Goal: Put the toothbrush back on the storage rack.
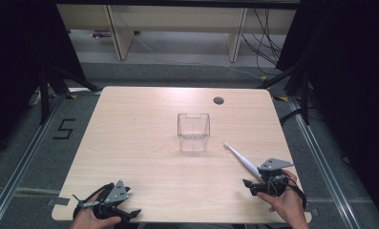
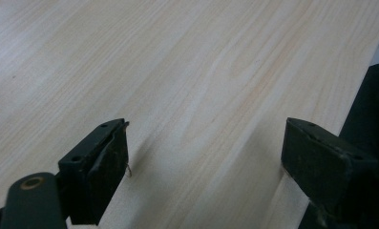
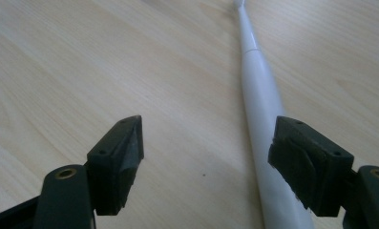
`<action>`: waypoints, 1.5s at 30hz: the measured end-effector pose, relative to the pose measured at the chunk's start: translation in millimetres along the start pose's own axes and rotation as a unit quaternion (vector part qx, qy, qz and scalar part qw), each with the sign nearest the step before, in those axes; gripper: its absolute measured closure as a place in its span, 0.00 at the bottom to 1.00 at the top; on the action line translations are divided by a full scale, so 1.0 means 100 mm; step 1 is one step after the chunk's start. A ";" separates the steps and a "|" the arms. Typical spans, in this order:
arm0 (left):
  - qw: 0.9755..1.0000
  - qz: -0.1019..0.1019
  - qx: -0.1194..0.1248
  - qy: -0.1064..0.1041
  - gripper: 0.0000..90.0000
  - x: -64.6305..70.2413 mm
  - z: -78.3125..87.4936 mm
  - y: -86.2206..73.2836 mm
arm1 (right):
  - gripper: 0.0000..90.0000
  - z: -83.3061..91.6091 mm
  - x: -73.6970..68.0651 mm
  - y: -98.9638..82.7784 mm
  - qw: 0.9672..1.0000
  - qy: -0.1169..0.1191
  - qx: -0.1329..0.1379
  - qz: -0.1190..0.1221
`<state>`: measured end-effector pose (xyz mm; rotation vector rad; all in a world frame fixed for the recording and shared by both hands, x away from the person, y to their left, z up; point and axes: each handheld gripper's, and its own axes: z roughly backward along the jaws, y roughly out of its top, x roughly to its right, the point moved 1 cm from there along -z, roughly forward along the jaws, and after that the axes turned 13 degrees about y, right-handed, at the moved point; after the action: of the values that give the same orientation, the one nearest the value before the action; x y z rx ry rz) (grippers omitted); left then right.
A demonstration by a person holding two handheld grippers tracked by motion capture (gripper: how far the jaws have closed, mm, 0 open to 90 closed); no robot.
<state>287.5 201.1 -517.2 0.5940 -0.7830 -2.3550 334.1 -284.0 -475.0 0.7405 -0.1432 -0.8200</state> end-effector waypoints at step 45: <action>1.000 0.006 0.003 -0.002 0.17 -0.01 0.00 0.01 | 0.64 -0.37 0.46 0.58 0.986 0.012 -0.166 -0.022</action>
<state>288.9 201.3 -516.9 0.5850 -0.7950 -2.3447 415.6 -270.3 -472.1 0.4403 0.0326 -0.8506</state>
